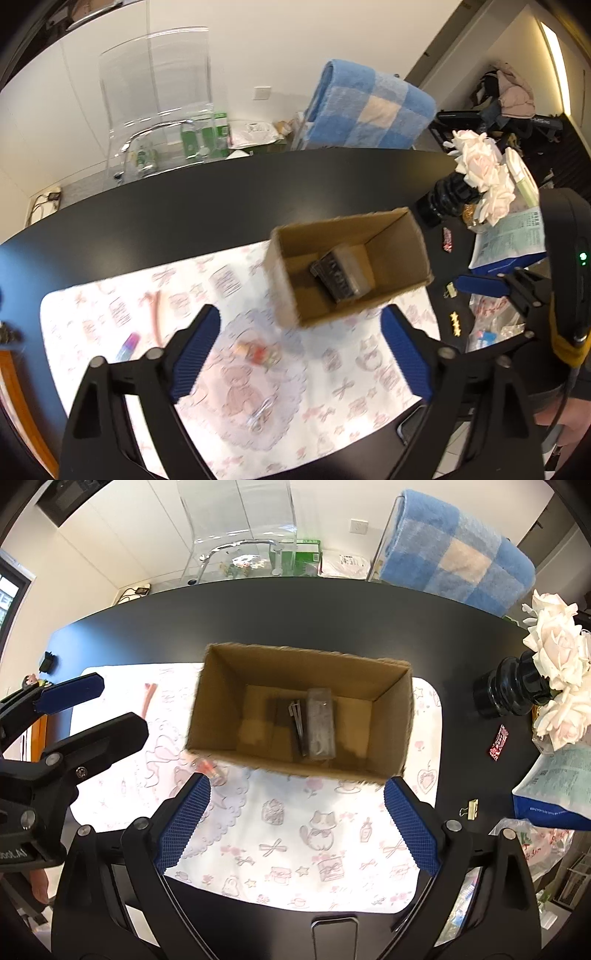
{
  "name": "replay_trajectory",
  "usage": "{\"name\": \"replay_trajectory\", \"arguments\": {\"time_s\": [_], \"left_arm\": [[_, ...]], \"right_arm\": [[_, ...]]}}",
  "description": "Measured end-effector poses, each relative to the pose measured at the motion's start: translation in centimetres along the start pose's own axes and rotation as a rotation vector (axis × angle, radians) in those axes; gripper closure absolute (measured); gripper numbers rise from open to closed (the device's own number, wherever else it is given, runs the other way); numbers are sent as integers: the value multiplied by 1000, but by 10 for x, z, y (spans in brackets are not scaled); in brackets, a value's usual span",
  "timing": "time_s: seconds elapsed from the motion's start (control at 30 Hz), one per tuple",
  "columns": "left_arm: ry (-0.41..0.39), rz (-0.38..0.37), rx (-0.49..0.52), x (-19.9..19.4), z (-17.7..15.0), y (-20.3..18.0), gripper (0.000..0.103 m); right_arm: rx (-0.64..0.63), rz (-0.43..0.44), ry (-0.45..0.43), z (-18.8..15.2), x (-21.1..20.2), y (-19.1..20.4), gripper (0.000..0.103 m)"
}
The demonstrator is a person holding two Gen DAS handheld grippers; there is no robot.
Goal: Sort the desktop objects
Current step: 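Withdraw both tools from the box back over the mat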
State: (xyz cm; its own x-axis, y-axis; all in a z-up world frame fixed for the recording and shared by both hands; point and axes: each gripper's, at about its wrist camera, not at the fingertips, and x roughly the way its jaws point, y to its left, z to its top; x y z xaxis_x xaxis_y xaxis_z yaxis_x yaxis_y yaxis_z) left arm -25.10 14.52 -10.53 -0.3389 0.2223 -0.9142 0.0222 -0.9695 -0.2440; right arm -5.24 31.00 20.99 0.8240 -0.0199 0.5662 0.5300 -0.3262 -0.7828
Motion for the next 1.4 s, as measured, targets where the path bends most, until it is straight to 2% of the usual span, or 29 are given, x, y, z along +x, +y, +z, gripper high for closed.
{"name": "replay_trajectory", "arguments": {"time_s": [0.07, 0.33, 0.53, 0.77, 0.97, 1.17, 1.4], "left_arm": [[3, 1, -20, -9, -10, 10, 12], [24, 50, -59, -35, -58, 54, 4], [35, 73, -90, -51, -95, 88, 3], [70, 88, -143, -55, -137, 126, 0], [101, 69, -172, -53, -171, 152, 0], [124, 69, -197, -47, -188, 173, 0], [127, 72, -183, -44, -186, 185, 0]], "right_arm": [[4, 7, -7, -7, -4, 9, 0], [5, 8, -10, -38, -10, 49, 0], [7, 25, -1, -64, -7, 85, 0], [-4, 34, 21, -94, 7, 129, 0], [-5, 36, 46, -114, 24, 156, 0], [9, 36, 65, -126, 40, 171, 0], [35, 36, 70, -130, 49, 179, 0]]}}
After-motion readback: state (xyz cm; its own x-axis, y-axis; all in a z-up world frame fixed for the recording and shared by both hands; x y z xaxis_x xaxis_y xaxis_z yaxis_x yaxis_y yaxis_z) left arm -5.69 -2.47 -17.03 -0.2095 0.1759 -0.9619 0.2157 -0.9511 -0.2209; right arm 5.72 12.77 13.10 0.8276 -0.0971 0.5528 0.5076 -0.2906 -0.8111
